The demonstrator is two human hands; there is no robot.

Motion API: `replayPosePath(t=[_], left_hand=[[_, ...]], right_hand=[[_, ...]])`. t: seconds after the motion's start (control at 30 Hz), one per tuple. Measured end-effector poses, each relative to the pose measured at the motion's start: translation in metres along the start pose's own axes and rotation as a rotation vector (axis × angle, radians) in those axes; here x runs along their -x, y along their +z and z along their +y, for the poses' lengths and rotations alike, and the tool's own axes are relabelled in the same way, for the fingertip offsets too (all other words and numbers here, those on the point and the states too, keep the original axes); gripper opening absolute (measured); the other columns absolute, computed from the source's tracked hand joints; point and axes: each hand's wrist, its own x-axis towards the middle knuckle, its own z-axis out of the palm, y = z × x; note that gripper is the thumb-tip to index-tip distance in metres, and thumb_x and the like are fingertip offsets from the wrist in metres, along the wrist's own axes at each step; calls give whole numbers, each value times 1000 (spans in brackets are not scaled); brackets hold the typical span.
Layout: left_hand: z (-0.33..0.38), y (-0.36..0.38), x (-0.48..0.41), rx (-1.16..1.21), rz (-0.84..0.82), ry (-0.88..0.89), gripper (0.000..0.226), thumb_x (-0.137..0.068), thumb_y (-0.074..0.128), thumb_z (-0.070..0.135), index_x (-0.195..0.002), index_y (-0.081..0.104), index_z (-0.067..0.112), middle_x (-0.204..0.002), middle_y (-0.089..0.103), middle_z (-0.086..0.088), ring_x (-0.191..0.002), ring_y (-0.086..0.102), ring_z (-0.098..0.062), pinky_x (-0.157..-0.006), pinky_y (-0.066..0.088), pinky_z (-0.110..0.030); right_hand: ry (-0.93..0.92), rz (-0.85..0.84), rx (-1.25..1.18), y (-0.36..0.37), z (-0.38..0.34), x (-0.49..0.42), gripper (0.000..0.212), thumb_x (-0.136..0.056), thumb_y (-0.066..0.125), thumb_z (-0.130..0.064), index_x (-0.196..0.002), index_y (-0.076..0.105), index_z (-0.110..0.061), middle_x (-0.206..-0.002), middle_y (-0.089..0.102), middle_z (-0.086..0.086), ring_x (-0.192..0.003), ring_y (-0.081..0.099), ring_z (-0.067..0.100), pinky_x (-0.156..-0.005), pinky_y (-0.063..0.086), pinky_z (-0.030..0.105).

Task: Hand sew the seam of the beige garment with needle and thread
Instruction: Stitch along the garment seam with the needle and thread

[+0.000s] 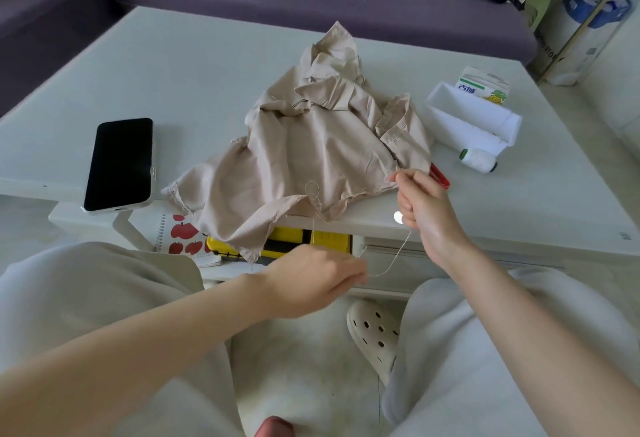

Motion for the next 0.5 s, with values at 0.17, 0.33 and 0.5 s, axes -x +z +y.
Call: replayPosePath(t=[0.17,0.33,0.5], left_hand=[[-2,-14,-6,-24,249,-134,32,-96,31,34,-79,50,16,-62,42,10,-52,40,-17,-47,39,-30],[-12,-19,-7,23,311,-252,25,-97,38,29,-83,55,17,-57,34,15,-59,32,-11,-54,34,-29],[-17,-15,-5,49,276,-284,21,-100,38,25,-104,56,13,-63,40,15,-62,43,-18,-59,40,-34]], right_hand=[[29,-241,251,14,7,23,25,-101,42,-20,-82,58,-14,-59,65,-1,-37,34,5,-40,28,16],[138,-481,360,23,5,37,31,-103,36,-24,-81,53,-11,-64,69,1,-39,31,8,-43,29,17],[234,-459,-184,15,-4,35,22,-99,40,-20,-84,52,-9,-52,33,-9,-44,24,3,-38,24,12]])
